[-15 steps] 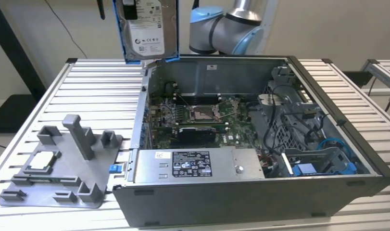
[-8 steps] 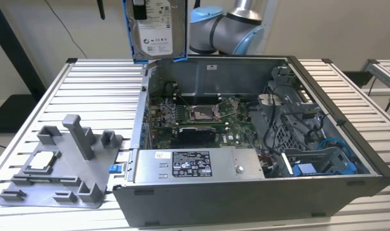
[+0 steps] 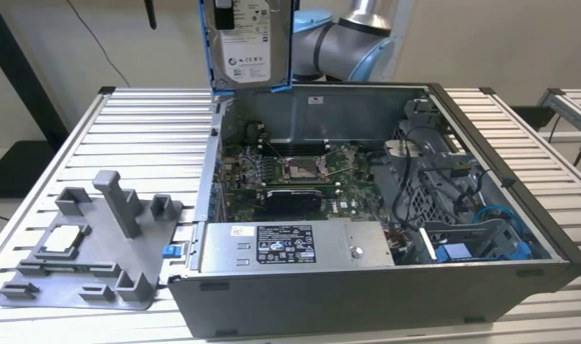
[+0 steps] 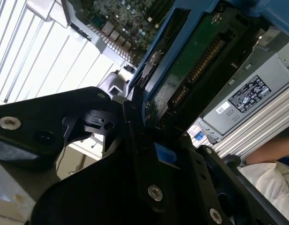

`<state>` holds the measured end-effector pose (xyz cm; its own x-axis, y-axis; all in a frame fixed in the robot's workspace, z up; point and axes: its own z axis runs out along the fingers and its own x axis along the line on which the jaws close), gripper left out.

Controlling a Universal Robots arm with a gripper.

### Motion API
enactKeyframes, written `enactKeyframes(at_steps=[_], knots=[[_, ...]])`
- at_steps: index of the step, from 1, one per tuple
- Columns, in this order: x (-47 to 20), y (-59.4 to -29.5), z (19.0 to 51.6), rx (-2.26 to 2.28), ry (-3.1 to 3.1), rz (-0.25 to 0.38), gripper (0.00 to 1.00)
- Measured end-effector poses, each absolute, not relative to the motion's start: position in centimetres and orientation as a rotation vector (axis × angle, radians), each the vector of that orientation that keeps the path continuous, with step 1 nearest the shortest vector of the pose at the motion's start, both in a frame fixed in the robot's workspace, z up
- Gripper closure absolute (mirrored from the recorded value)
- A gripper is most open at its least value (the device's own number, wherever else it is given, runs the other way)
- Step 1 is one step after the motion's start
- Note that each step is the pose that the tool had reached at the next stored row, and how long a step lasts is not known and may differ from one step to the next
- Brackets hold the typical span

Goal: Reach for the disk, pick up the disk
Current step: 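Pick up the disk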

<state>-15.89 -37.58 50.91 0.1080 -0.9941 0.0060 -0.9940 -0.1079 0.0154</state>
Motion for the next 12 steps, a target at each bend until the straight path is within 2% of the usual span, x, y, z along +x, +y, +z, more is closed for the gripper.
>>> enactKeyframes(at_steps=[12], knots=[[-13.1,-37.6,50.9,2.327,-2.087,-0.009,1.00]])
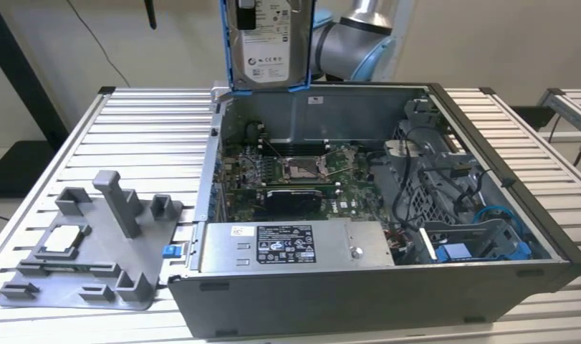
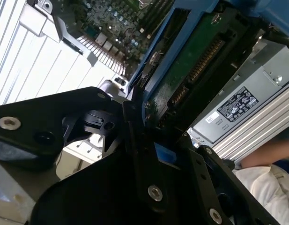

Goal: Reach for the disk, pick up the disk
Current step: 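Pick up the disk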

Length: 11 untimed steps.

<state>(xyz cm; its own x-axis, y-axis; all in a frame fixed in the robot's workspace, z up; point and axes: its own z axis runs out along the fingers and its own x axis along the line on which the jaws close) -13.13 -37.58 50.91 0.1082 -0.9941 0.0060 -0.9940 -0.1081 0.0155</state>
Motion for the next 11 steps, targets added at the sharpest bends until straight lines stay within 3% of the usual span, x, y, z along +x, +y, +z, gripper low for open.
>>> enactKeyframes(at_steps=[11], knots=[[-10.6,-37.6,50.9,2.327,-2.088,-0.009,1.00]])
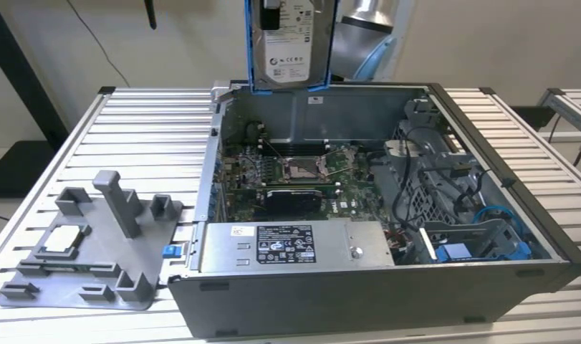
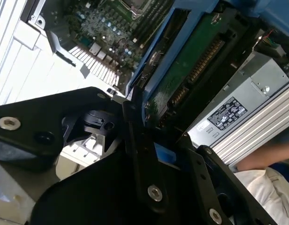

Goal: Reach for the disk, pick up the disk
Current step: 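Pick up the disk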

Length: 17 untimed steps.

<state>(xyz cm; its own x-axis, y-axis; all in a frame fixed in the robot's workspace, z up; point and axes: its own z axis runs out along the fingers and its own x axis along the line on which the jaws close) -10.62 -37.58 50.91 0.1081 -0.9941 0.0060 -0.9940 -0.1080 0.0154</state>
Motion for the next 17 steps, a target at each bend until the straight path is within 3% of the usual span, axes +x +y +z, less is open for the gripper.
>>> enactKeyframes(at_steps=[17], knots=[[-7.0,-37.6,50.9,2.327,-2.088,-0.009,1.00]])
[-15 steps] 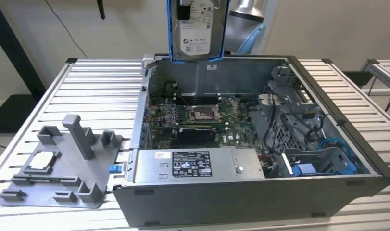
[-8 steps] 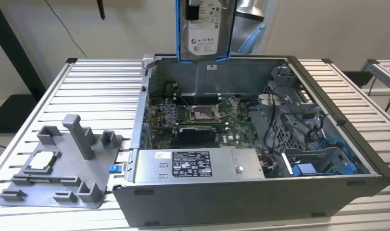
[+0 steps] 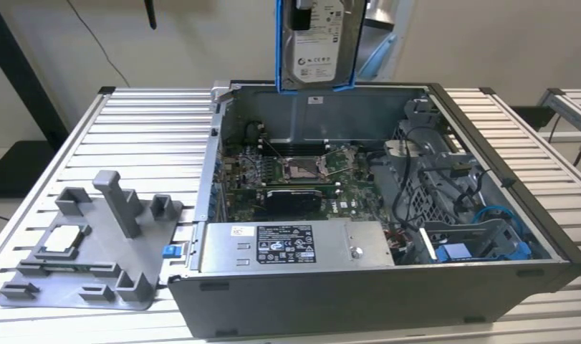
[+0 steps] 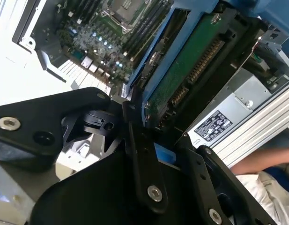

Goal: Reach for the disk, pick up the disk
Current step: 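Pick up the disk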

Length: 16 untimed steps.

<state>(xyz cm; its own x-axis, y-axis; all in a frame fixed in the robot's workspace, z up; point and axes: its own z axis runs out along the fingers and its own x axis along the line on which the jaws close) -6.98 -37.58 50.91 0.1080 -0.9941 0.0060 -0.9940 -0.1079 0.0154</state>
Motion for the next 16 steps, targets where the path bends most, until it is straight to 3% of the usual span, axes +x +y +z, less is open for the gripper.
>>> enactKeyframes(at_steps=[16], knots=[[-3.6,-37.6,50.9,2.327,-2.088,-0.009,1.00]])
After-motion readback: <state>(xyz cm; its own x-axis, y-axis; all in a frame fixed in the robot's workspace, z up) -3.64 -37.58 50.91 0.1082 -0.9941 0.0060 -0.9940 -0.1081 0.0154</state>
